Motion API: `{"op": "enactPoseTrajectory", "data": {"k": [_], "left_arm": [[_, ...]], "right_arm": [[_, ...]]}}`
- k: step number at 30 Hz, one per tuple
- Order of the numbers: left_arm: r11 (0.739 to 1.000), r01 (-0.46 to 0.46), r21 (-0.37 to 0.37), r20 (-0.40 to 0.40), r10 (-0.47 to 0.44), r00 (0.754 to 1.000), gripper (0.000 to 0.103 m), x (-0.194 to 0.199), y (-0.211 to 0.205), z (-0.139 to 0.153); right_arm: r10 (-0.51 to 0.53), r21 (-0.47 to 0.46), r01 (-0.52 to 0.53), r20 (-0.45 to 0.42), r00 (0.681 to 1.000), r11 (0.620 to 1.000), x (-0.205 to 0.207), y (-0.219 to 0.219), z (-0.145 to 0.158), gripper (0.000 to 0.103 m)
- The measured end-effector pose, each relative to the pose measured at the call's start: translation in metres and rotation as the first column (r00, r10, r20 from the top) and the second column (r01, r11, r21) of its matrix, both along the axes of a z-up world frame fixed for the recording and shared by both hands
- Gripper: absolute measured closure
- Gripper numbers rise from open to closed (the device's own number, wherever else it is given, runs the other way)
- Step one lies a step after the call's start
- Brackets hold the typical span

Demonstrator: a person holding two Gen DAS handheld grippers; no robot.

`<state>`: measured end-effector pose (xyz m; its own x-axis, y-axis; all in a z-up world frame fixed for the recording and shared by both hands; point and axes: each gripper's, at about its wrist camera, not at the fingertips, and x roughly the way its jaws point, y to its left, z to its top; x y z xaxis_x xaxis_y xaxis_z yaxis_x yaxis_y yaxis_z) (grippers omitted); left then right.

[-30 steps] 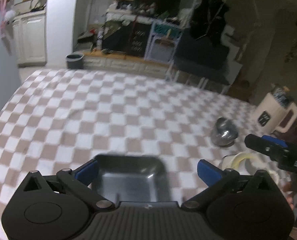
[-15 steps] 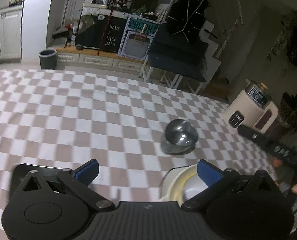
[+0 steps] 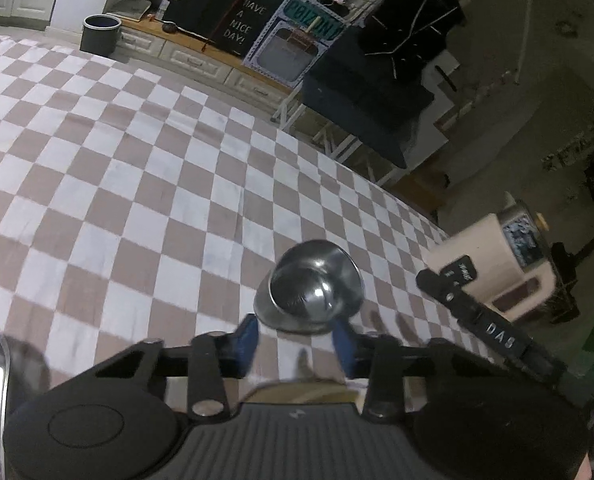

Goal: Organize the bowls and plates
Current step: 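Move both grippers to the round steel bowl, then close both grippers on the rim of the round steel bowl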

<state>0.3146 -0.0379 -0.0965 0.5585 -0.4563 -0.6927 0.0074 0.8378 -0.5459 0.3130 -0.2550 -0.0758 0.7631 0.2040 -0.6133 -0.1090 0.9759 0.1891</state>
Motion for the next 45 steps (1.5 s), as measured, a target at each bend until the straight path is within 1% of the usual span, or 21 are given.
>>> {"op": "enactPoseTrajectory", "data": {"k": [2, 3, 5, 7, 9, 10, 11, 13, 16, 19, 20, 22, 23, 25, 29, 31, 32, 35, 37, 40, 45], "left_arm": [[1.000, -0.006, -0.004, -0.013, 0.006, 1.000, 0.077, 0.009, -0.004, -0.007], [1.000, -0.009, -0.015, -0.025, 0.009, 1.000, 0.077, 0.013, -0.005, -0.011], [0.999, -0.018, -0.032, -0.047, 0.017, 0.999, 0.077, 0.019, -0.007, -0.019], [0.998, -0.024, -0.062, -0.067, 0.020, 0.998, 0.077, 0.026, -0.010, -0.028], [0.994, -0.052, -0.099, -0.090, 0.043, 0.995, 0.077, 0.030, -0.011, -0.037], [0.992, -0.069, -0.102, -0.097, 0.059, 0.994, 0.077, 0.032, -0.012, -0.041], [0.992, -0.077, -0.100, -0.101, 0.067, 0.993, 0.077, 0.034, -0.013, -0.044], [0.993, -0.083, -0.088, -0.106, 0.074, 0.992, 0.077, 0.039, -0.016, -0.048], [0.993, -0.102, -0.059, -0.115, 0.095, 0.989, 0.077, 0.044, -0.021, -0.053], [0.992, -0.118, -0.046, -0.117, 0.112, 0.987, 0.077, 0.045, -0.024, -0.054], [0.992, -0.116, -0.040, -0.113, 0.111, 0.987, 0.077, 0.045, -0.024, -0.054], [0.993, -0.114, -0.037, -0.110, 0.109, 0.988, 0.077, 0.044, -0.024, -0.054], [0.993, -0.116, -0.037, -0.111, 0.111, 0.988, 0.077, 0.044, -0.024, -0.053], [0.993, -0.110, -0.037, -0.109, 0.106, 0.988, 0.077, 0.045, -0.025, -0.053], [0.998, -0.067, -0.002, -0.083, 0.066, 0.994, 0.078, 0.046, -0.029, -0.051], [0.999, -0.051, 0.014, -0.073, 0.052, 0.996, 0.080, 0.045, -0.029, -0.051], [0.999, -0.047, 0.021, -0.067, 0.048, 0.997, 0.081, 0.045, -0.029, -0.050], [0.999, -0.035, 0.032, -0.043, 0.037, 0.998, 0.087, 0.045, -0.027, -0.047], [0.999, -0.025, 0.032, -0.025, 0.026, 0.999, 0.089, 0.043, -0.026, -0.041], [0.999, -0.009, 0.041, 0.026, 0.008, 1.000, 0.090, 0.038, -0.023, -0.025], [0.999, -0.007, 0.044, 0.105, 0.002, 0.994, 0.091, 0.022, -0.013, 0.004]], "right_arm": [[0.023, -0.010, -0.023, -0.031, 0.999, 1.000, 0.010, 0.005, -0.007, 0.061], [0.031, -0.016, -0.031, -0.047, 0.998, 0.999, 0.016, 0.007, -0.010, 0.063], [0.051, -0.016, -0.052, -0.071, 0.996, 0.999, 0.024, 0.009, -0.017, 0.063], [0.056, 0.007, -0.055, -0.093, 0.994, 0.998, 0.029, 0.009, -0.025, 0.063], [0.055, 0.016, -0.053, -0.119, 0.991, 0.998, 0.033, 0.008, -0.031, 0.063], [0.057, 0.020, -0.055, -0.124, 0.991, 0.998, 0.033, 0.007, -0.033, 0.063], [0.058, 0.021, -0.056, -0.129, 0.990, 0.998, 0.035, 0.007, -0.035, 0.062], [0.056, 0.015, -0.054, -0.139, 0.989, 0.998, 0.040, 0.006, -0.041, 0.054], [0.043, 0.033, -0.038, -0.163, 0.986, 0.999, 0.040, 0.008, -0.041, 0.053], [0.058, 0.049, -0.051, -0.159, 0.985, 0.997, 0.043, 0.014, -0.041, 0.053], [0.067, 0.040, -0.061, -0.167, 0.984, 0.997, 0.044, 0.018, -0.042, 0.055], [0.085, 0.023, -0.082, -0.187, 0.979, 0.996, 0.048, 0.024, -0.046, 0.065], [0.087, 0.018, -0.085, -0.197, 0.977, 0.996, 0.048, 0.027, -0.047, 0.072], [0.064, -0.021, -0.070, -0.199, 0.978, 0.997, 0.047, 0.032, -0.047, 0.077], [0.044, -0.013, -0.048, -0.218, 0.975, 0.999, 0.044, 0.030, -0.046, 0.080], [0.038, -0.025, -0.044, -0.222, 0.974, 0.999, 0.043, 0.028, -0.044, 0.086], [0.038, -0.028, -0.045, -0.225, 0.974, 0.999, 0.043, 0.028, -0.044, 0.089], [0.035, -0.012, -0.039, -0.231, 0.972, 0.999, 0.038, 0.024, -0.043, 0.092], [0.025, 0.009, -0.024, -0.220, 0.975, 1.000, 0.033, 0.017, -0.040, 0.094], [0.009, 0.049, 0.001, -0.194, 0.981, 0.999, 0.025, 0.010, -0.031, 0.096], [-0.003, 0.088, 0.016, -0.147, 0.989, 0.996, 0.009, 0.014, -0.010, 0.096]]}}
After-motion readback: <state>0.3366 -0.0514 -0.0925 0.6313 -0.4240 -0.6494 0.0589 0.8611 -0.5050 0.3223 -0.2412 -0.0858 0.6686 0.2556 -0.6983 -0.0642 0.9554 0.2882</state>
